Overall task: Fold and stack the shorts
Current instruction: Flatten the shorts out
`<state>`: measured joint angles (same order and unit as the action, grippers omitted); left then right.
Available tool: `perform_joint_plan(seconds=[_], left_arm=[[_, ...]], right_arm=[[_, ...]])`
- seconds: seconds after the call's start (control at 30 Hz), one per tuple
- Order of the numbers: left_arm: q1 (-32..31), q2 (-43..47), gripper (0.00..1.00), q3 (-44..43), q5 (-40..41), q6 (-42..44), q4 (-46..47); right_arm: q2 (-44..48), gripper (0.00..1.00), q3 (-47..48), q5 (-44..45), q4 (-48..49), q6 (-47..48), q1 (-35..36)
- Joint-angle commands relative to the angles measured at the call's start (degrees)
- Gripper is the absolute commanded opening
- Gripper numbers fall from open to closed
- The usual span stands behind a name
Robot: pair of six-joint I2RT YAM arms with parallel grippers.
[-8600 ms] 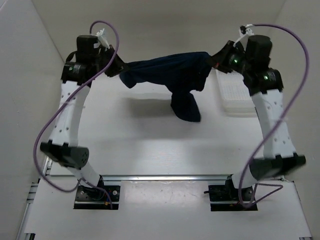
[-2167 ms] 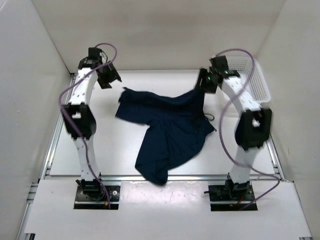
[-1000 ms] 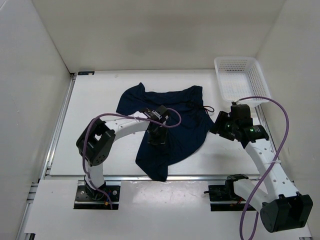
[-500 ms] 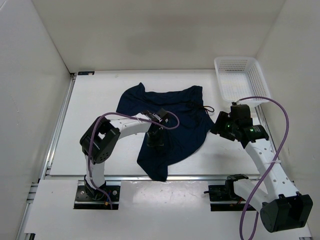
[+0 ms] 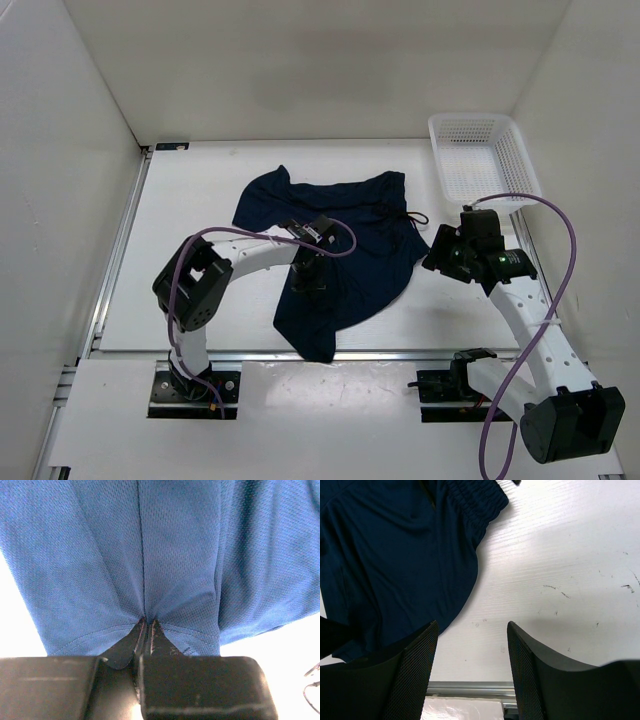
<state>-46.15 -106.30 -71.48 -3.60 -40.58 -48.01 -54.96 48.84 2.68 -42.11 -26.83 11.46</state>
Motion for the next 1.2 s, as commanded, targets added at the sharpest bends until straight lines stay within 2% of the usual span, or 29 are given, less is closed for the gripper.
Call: perform_joint_plan(seconds=[0.0, 0.17, 0.23, 0.27, 0.4, 0.7, 0.9, 0.93, 1.07, 1.1, 1.17], left_arm=[[-0.17, 3.21, 0.10, -0.50, 0.78, 0.15, -0.51], [-0.17, 4.26, 0.10, -0.50, 1.40, 0.15, -1.65], [-0.17, 4.79, 0.15, -1.11, 1.40, 0.67, -2.53], [-0.17, 5.40, 0.10, -1.81, 1.40, 0.68, -3.40], [-0.17, 7.95, 0.10, -3.04, 4.56, 1.29, -6.30], [8.79, 10.50, 0.10, -8.41, 10.09, 6.65, -14.65], [13.98, 10.50, 0.13, -8.41, 6.59, 11.21, -13.79], [13.98, 9.89, 0.10, -7.71, 5.37, 11.22, -13.08], [13.98, 9.89, 0.10, -6.04, 3.86, 11.22, -11.33], [13.98, 9.89, 0.13, -5.43, 3.08, 11.22, -10.80], [13.98, 9.89, 0.31, -5.42, 2.28, 11.84, -10.79]], right_arm=[[0.03, 0.62, 0.20, 0.57, -0.26, 1.25, -0.21], [0.03, 0.62, 0.20, 0.57, -0.26, 1.25, -0.21], [0.03, 0.62, 0.20, 0.57, -0.26, 1.25, -0.21], [0.03, 0.62, 0.20, 0.57, -0.26, 1.25, -0.21], [0.03, 0.62, 0.20, 0.57, -0.26, 1.25, -0.21], [0.03, 0.62, 0.20, 0.57, -0.26, 1.25, -0.21], [0.03, 0.62, 0.20, 0.57, -0.26, 1.25, -0.21], [0.03, 0.62, 0.20, 0.57, -0.26, 1.25, -0.21], [0.03, 0.62, 0.20, 0.57, -0.26, 1.25, -0.21], [0.03, 0.62, 0.20, 0.57, -0.26, 1.25, -0.21], [0.03, 0.62, 0.20, 0.57, -0.26, 1.25, -0.21]])
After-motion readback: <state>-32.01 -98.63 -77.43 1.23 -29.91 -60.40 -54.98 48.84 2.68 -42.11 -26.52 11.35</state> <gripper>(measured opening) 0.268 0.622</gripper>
